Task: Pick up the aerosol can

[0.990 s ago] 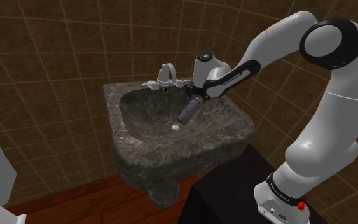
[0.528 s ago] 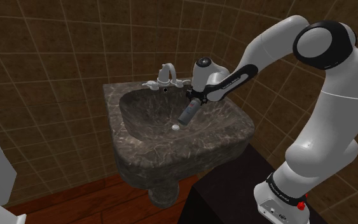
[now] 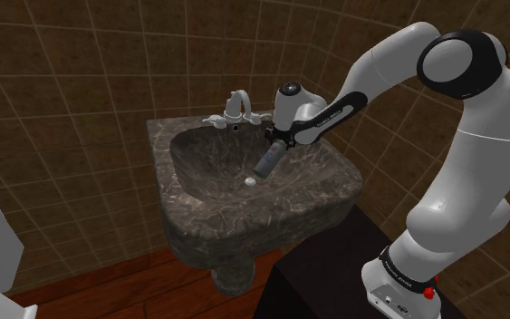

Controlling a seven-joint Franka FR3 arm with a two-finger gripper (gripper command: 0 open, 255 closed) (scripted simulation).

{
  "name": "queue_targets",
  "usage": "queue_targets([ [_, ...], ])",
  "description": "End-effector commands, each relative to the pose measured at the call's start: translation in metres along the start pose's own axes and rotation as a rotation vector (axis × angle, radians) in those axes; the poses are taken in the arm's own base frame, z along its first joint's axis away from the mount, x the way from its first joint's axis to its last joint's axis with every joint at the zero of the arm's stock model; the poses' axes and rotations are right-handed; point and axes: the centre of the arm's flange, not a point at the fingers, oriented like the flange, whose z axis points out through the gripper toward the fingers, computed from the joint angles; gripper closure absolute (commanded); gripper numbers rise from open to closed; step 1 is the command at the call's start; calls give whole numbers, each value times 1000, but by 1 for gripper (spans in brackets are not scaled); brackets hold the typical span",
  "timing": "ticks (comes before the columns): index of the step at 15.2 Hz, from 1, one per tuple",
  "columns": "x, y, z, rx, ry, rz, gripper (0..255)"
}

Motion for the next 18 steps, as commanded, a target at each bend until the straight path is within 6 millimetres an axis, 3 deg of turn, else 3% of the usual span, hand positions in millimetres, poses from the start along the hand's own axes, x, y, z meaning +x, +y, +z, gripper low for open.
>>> queue_targets([
  [1,0,1,1,-2,-1,1,255],
  [16,32,0,-71,-2,-1,1,255],
  [18,32,0,-72,-2,-1,1,255],
])
